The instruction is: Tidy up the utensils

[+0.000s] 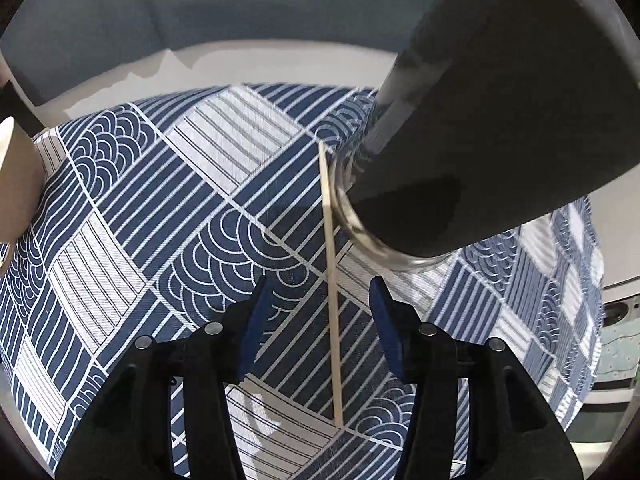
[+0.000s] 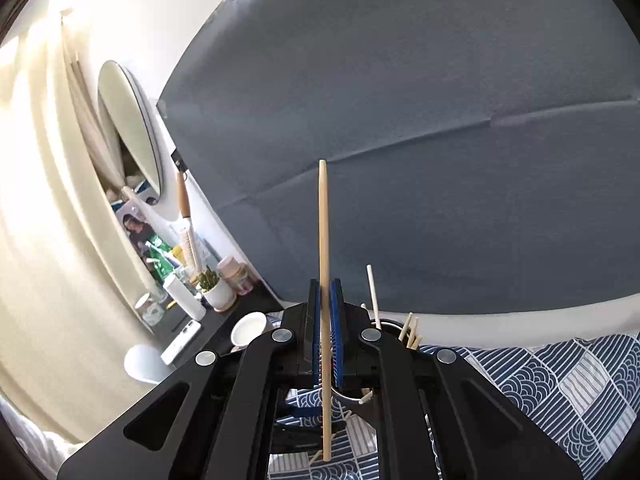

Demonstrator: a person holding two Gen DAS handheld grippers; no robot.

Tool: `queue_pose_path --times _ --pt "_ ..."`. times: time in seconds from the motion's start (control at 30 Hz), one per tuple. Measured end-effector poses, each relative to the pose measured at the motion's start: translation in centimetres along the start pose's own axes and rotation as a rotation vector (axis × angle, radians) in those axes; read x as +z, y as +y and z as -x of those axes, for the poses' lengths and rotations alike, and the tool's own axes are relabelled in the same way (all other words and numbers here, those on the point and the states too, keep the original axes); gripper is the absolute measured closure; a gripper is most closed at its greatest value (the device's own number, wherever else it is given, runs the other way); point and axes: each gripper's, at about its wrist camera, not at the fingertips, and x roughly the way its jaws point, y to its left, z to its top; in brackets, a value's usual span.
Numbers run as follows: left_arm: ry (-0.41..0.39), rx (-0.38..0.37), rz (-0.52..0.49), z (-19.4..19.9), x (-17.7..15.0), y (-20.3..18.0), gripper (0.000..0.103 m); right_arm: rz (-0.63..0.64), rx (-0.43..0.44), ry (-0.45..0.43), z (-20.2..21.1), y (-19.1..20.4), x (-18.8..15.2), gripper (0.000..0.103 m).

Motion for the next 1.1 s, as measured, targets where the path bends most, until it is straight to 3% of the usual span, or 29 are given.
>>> queue_pose_path --times 0.2,0.27,0.37,0.4,0.47,0.57,0.73,0.9,1.1 --pt "-0.003 0.057 0.011 -0.9 0.2 -0.6 0.052 -0.007 0.000 0.007 0.5 -0.4 0.0 0.098" --pt "-0.014 0.093 0.009 -1.0 0.1 -1.0 0.057 -0.006 -0.002 0.009 0.7 -0.5 -0.1 0.098" --pt "-0.020 0.162 -0.002 -1.0 0.0 -1.3 0.085 -0.002 0.000 0.022 0.6 -0.7 -0.2 0.098" --pt "-0.009 0.140 0.021 -0.8 0.0 -0.8 0.098 -0.002 0.002 0.028 0.6 -0.8 -0.2 0.098" --pt "0.015 0.096 0.061 -0.7 -0.1 -0.1 0.098 -0.002 0.004 0.038 0.4 -0.9 -0.1 0.098" --pt "0.021 0.109 0.078 0.0 -0.6 0.5 0.098 -0.001 0.001 0.052 0.3 -0.9 0.0 0.098" --pt "-0.032 0.089 0.122 3.5 -1.7 1.5 0.098 0.017 0.000 0.064 0.3 -0.6 0.2 0.098" --pt "-0.136 0.050 0.177 8.9 -1.6 2.4 0.098 0.046 0.000 0.069 -0.2 -0.2 0.6 0.098" --pt "-0.331 -0.058 0.162 16.3 0.0 1.2 0.098 0.068 -0.004 0.054 -1.0 0.0 1.2 0.098"
